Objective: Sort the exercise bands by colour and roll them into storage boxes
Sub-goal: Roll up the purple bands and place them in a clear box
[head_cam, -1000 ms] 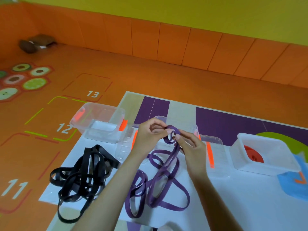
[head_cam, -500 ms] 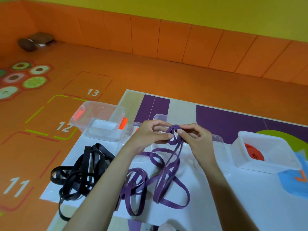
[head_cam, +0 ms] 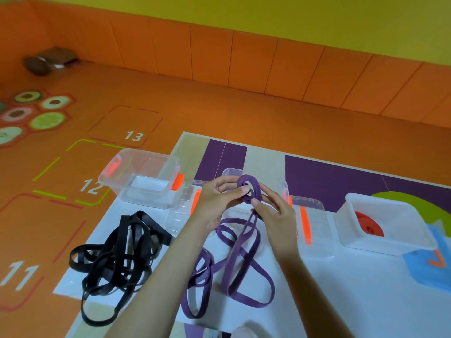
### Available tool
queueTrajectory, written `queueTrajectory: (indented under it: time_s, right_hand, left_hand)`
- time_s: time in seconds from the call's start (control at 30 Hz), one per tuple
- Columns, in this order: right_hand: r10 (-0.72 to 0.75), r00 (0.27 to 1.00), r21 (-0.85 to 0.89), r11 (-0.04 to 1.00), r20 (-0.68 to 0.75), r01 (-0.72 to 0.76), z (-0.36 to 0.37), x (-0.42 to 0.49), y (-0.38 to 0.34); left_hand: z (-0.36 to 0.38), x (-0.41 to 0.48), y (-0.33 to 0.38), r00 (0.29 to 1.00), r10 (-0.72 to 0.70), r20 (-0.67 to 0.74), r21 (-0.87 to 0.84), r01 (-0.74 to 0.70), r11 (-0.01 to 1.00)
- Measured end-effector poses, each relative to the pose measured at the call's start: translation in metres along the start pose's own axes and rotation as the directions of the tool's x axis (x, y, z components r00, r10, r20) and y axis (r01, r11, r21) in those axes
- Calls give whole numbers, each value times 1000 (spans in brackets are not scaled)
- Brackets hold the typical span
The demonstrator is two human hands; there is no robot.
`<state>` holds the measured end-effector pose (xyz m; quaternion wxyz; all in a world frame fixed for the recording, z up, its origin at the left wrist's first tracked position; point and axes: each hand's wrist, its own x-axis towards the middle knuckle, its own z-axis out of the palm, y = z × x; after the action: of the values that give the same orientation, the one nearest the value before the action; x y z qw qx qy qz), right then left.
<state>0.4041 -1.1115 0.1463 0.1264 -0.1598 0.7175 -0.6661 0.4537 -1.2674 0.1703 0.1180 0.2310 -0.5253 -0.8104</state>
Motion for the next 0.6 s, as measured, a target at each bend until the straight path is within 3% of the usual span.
queueTrajectory:
  time_s: [0.1, 0.17, 0.27, 0.4, 0.5, 0.6]
  right_hand:
    - [22, 1000, 126, 992, -10, -20, -1, 1, -7]
    - [50, 998, 141, 989, -48, -42, -8, 7, -13]
    - [-32, 999, -22, 999, 2, 32, -24, 20, -19]
    - [-117, 969, -171, 973, 219, 156, -39, 30, -32]
    - [-109, 931, -228, 954, 348, 196, -42, 35, -41]
    - [-112, 927, -229, 952, 357, 203, -40, 36, -43]
  left_hand:
    - [7, -6, -12, 1000, 13, 6, -102, -12, 995]
    - [8, -8, -20, 998, 43, 38, -71, -41, 997]
    - [-1, -2, -12, 986, 104, 133, 202, -130, 971]
    - [-11, 9, 29, 937, 37, 347, 566, -240, 788]
    - [-10, 15, 49, 917, -54, 395, 682, -253, 687]
    - [-6, 16, 54, 925, -53, 376, 689, -242, 683]
